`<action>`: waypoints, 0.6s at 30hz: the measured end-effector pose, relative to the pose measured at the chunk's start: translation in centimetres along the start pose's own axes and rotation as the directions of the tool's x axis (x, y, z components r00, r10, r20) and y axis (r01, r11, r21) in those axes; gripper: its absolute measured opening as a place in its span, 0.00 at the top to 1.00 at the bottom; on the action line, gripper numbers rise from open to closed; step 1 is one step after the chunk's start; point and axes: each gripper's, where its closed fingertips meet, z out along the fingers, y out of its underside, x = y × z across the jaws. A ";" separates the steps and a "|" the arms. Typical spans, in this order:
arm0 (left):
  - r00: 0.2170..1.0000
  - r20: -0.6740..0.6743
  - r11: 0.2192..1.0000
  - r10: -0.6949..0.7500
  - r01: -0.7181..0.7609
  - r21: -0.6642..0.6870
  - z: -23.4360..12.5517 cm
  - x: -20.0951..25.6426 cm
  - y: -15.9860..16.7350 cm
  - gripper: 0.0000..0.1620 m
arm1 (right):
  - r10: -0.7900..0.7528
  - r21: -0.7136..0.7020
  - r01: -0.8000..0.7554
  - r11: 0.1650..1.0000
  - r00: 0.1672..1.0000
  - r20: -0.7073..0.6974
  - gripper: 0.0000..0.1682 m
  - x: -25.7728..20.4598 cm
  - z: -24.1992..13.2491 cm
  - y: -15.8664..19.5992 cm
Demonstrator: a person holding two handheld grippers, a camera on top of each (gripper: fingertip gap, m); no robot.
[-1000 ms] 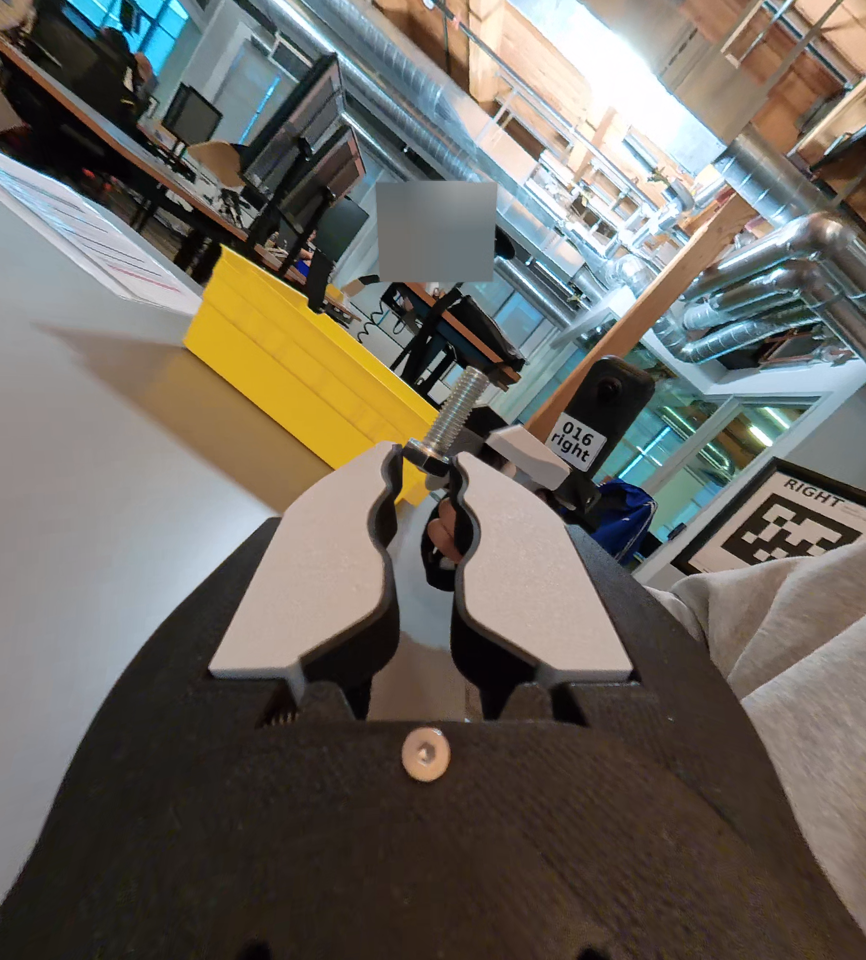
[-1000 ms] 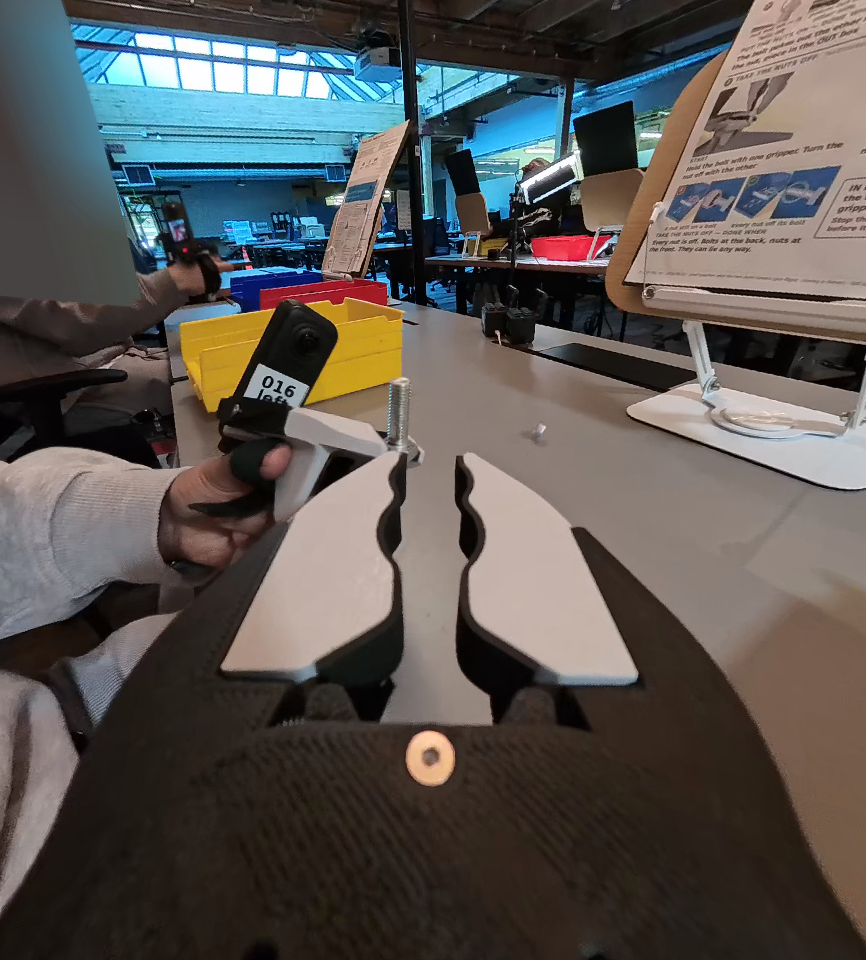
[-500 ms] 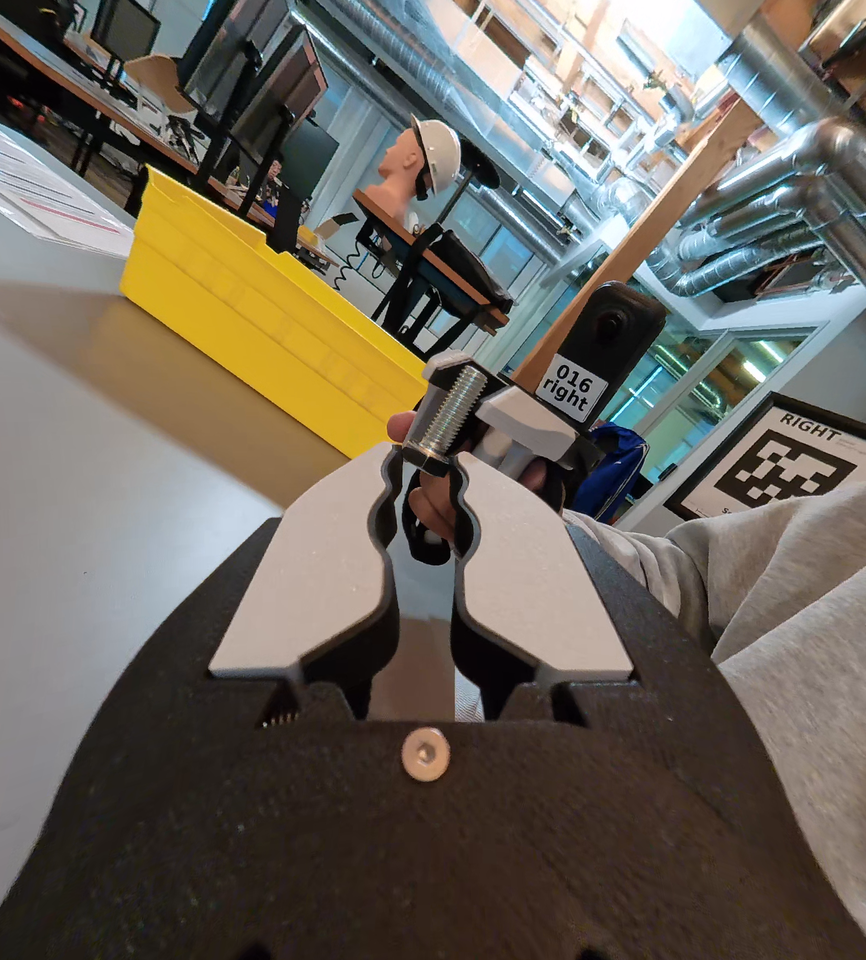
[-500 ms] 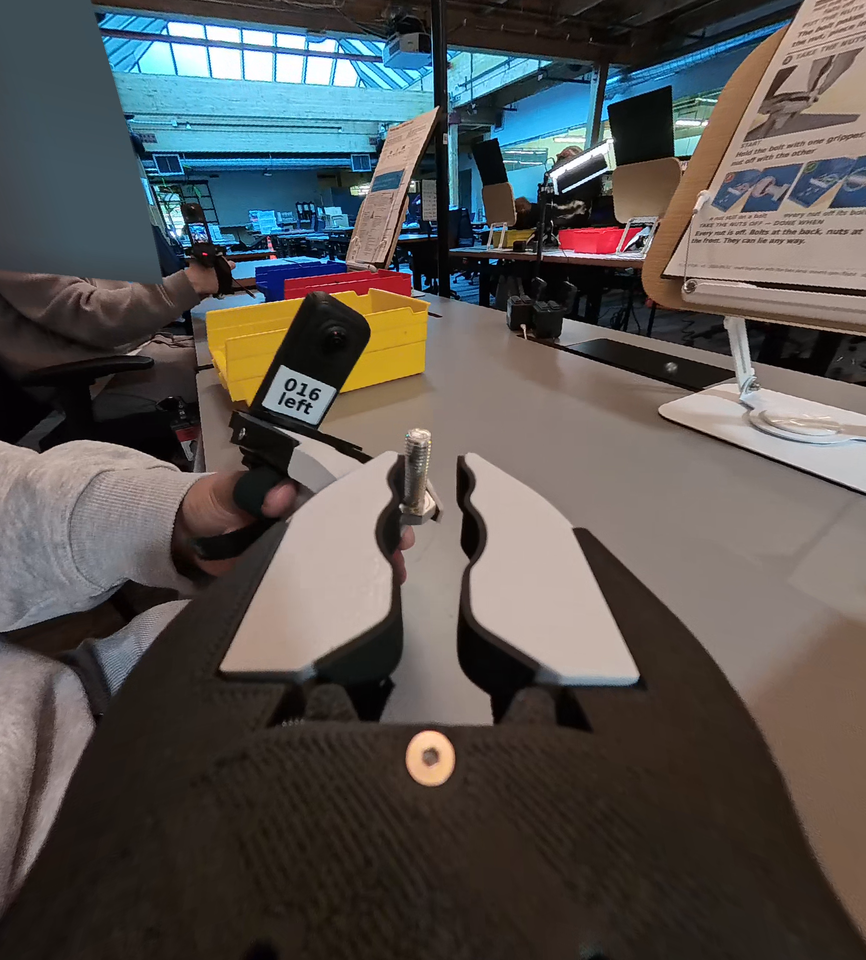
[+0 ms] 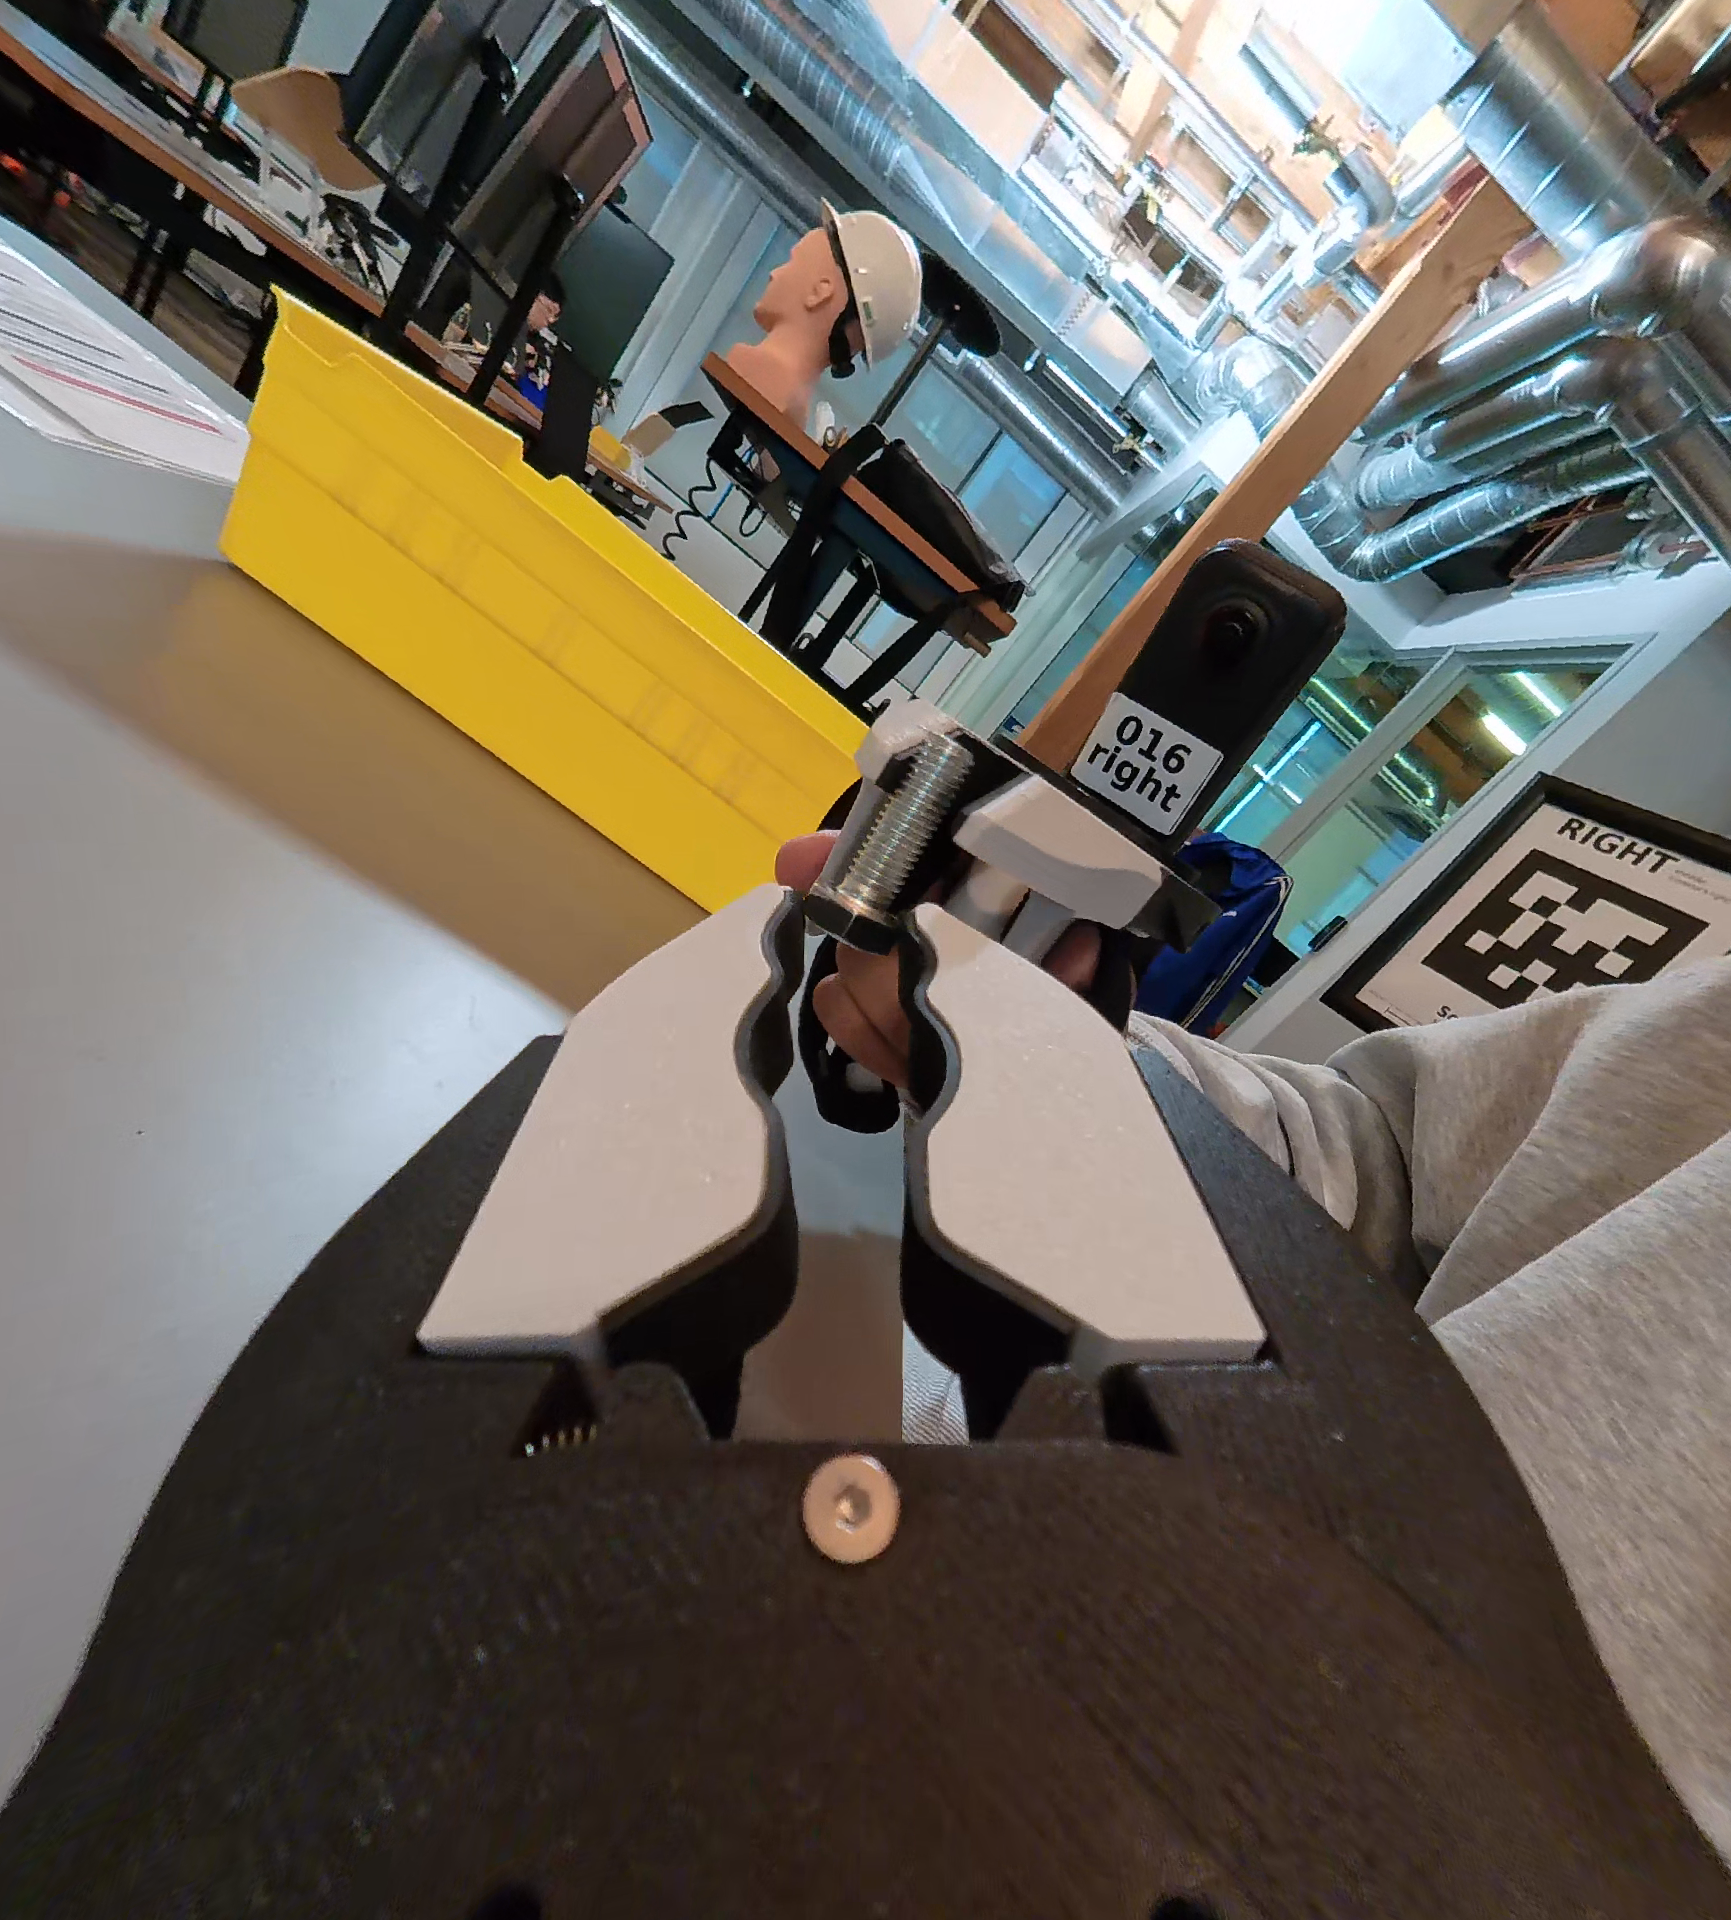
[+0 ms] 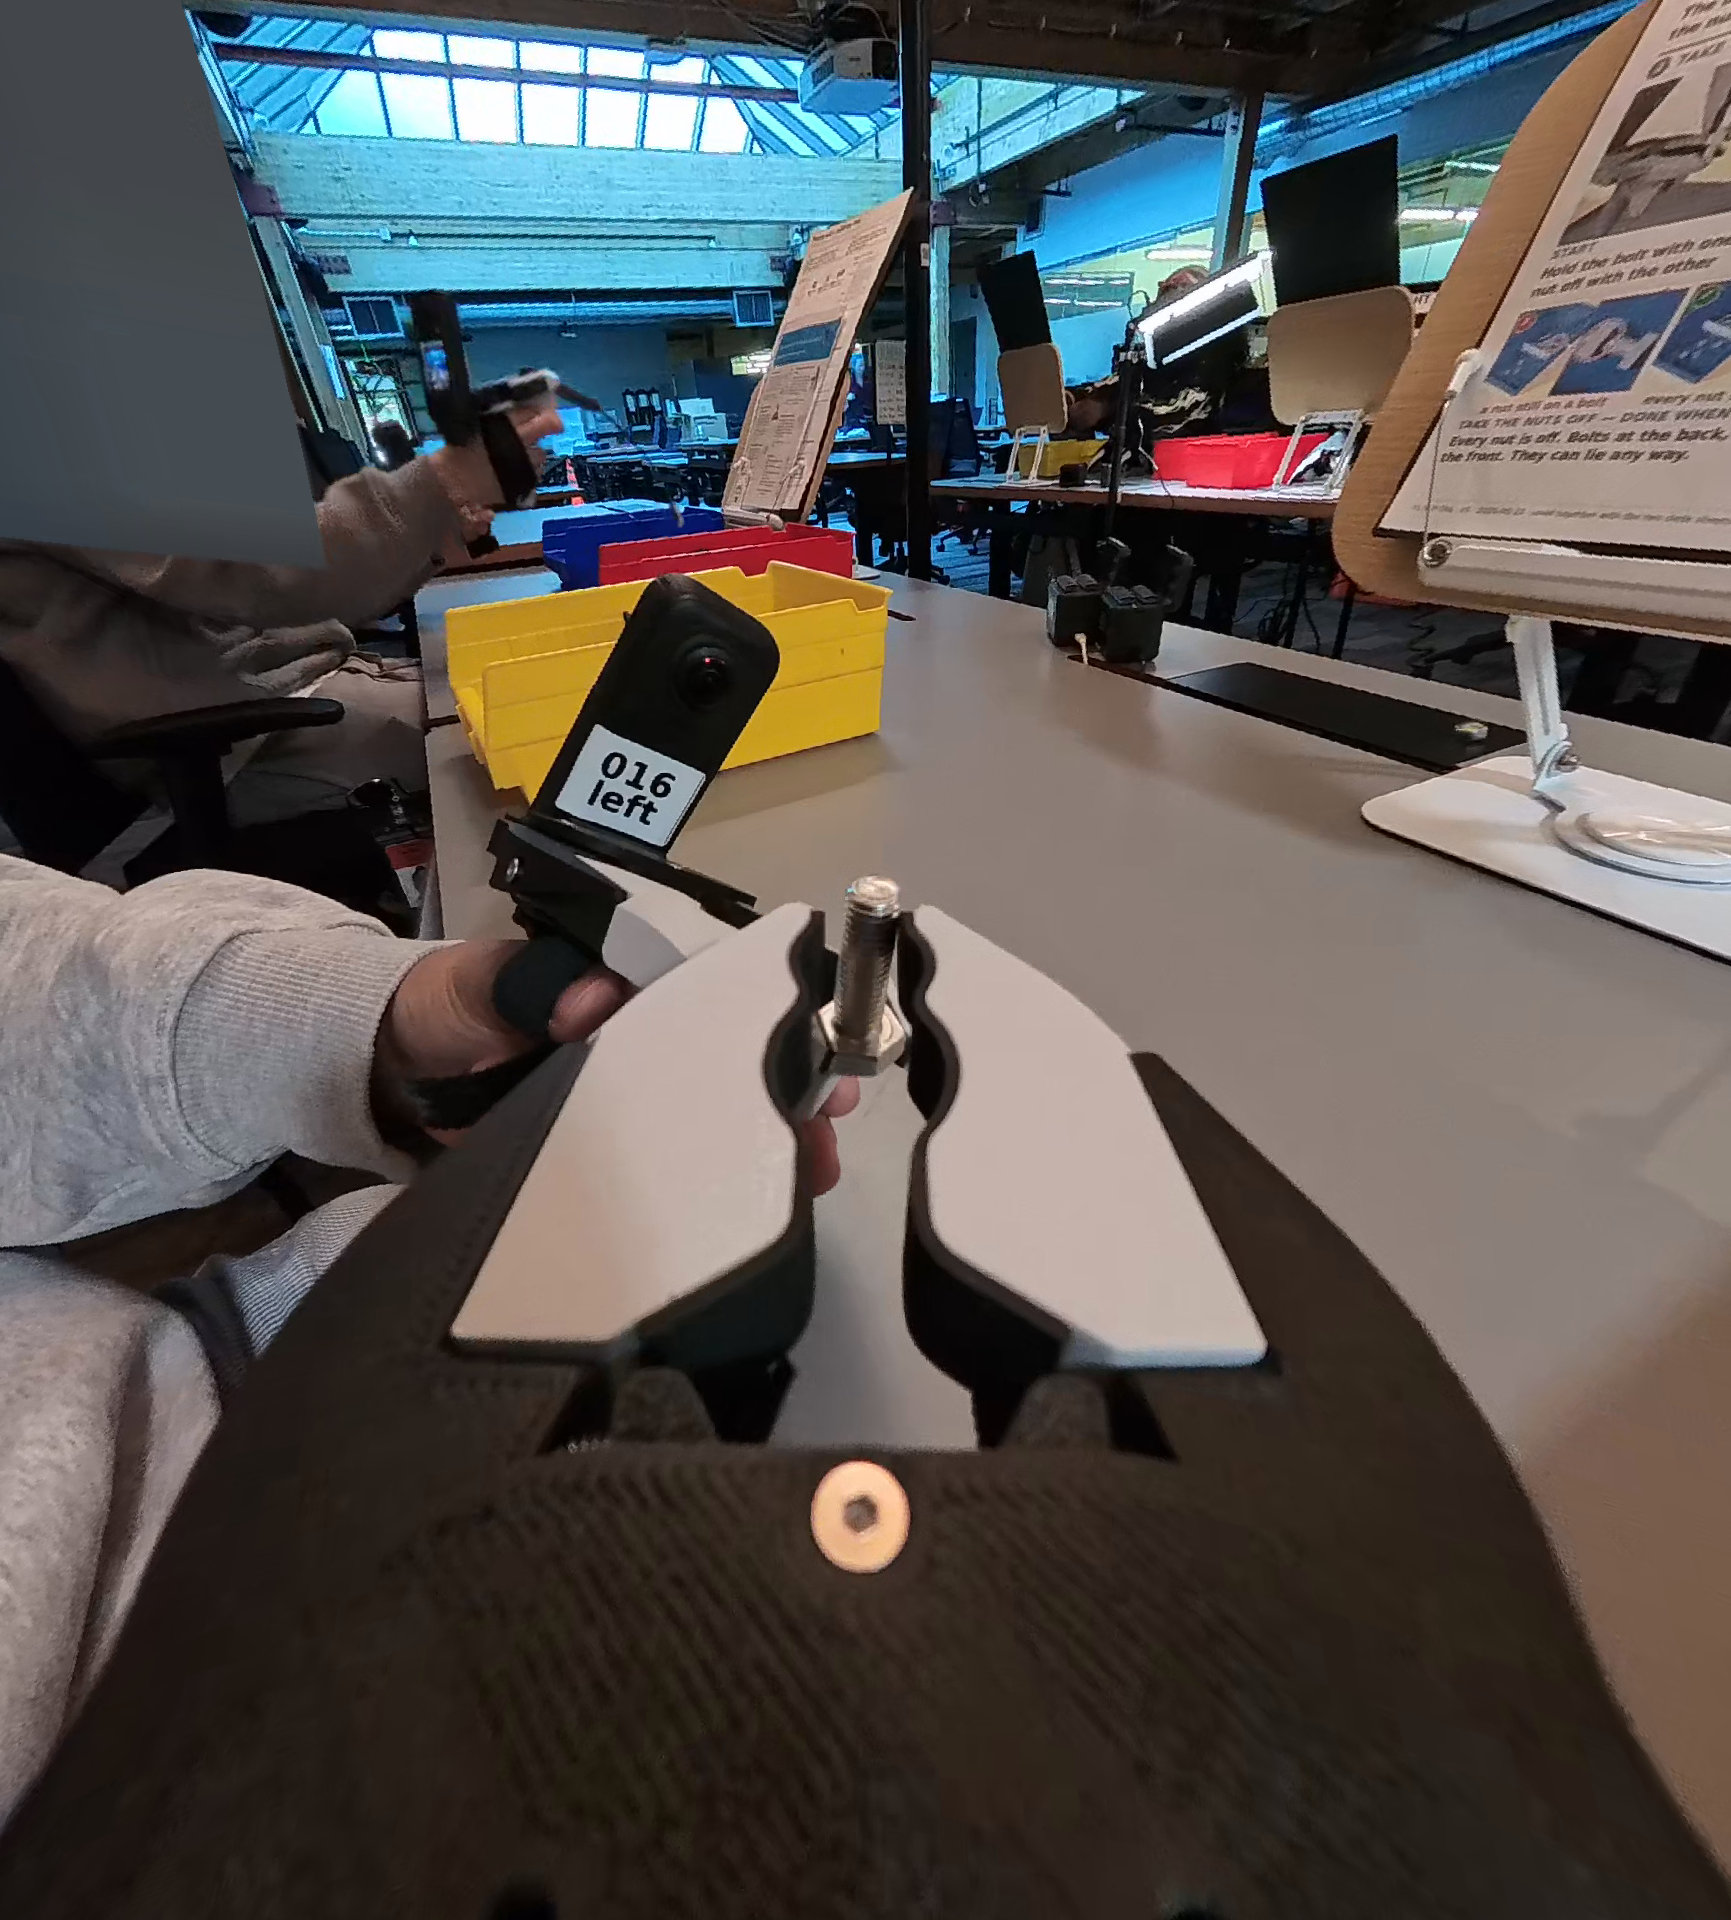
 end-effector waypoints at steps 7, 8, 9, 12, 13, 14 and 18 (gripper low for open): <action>1.000 -0.008 1.000 0.002 -0.002 0.001 0.0 0.2 0.0 0.90 | 0.015 0.000 -0.015 1.000 1.000 0.006 0.94 0.0 -0.1 -0.1; 1.000 -0.009 1.000 0.004 -0.004 0.002 0.0 0.2 0.0 0.90 | 0.016 -0.001 -0.016 1.000 1.000 0.008 0.94 0.0 -0.1 -0.1; 1.000 -0.010 1.000 0.009 -0.009 0.004 0.0 0.3 0.0 0.90 | 0.017 -0.001 -0.017 1.000 1.000 0.009 0.94 0.0 -0.1 -0.2; 0.999 -0.002 0.999 0.037 -0.037 0.004 0.0 0.4 -0.1 0.87 | 0.018 0.002 -0.018 1.000 1.000 0.005 0.94 0.1 -0.2 -0.3; 0.999 0.005 0.999 0.046 -0.046 -0.001 0.0 0.3 -0.1 0.83 | 0.023 0.006 -0.023 1.000 1.000 0.004 0.94 0.2 -0.2 -0.4; 0.998 0.011 0.998 0.056 -0.056 -0.008 0.0 0.3 -0.1 0.80 | 0.034 0.012 -0.034 0.999 0.999 0.005 0.94 0.4 -0.4 -0.5; 0.991 0.025 0.991 0.129 -0.128 -0.037 0.0 0.4 0.1 0.77 | 0.094 0.024 -0.095 0.995 0.995 0.035 0.94 0.7 -0.7 -0.8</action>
